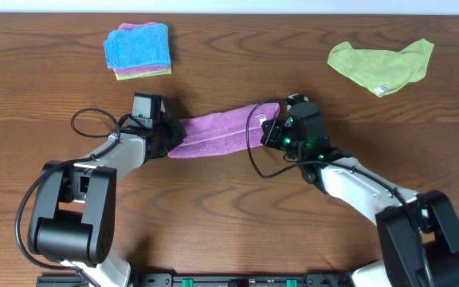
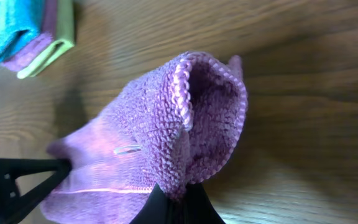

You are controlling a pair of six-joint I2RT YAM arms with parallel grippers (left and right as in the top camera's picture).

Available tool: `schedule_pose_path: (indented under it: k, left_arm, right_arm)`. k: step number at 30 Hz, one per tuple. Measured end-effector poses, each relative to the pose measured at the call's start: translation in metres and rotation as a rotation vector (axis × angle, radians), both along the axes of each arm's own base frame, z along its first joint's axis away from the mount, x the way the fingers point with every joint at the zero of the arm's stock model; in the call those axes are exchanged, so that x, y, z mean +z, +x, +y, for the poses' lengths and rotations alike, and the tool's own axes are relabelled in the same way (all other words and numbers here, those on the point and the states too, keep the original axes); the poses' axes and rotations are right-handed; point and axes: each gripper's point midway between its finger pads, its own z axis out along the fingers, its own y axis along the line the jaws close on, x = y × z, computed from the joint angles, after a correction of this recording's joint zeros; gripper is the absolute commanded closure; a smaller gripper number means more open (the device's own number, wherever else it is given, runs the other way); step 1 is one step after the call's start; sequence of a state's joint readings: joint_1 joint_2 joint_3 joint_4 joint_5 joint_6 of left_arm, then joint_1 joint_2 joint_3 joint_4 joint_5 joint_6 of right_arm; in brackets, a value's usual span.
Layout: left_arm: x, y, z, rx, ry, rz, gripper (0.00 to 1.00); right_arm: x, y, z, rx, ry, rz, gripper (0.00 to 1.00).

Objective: Fold the cloth
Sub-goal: 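Fold the right end of the strip leftward onto the left gripper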

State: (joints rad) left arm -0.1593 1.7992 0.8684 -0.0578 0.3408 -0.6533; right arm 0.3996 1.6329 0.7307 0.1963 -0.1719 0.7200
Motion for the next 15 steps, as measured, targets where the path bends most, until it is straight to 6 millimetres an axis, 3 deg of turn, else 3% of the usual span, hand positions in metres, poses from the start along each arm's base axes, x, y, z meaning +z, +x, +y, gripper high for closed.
schedule_pose_path:
  k: [6, 15]
  left_arm:
    - [0.0, -0.001, 0.0, 0.0, 0.002, 0.014, 0.94]
    - [0.002, 0.0, 0.0, -0.007, 0.01, 0.036, 0.94]
  right_arm:
    - [0.005, -0.01, 0.026, 0.071, -0.01, -0.025, 0.99]
    - [0.039, 0.0, 0.057, 0.132, -0.005, -0.125, 0.99]
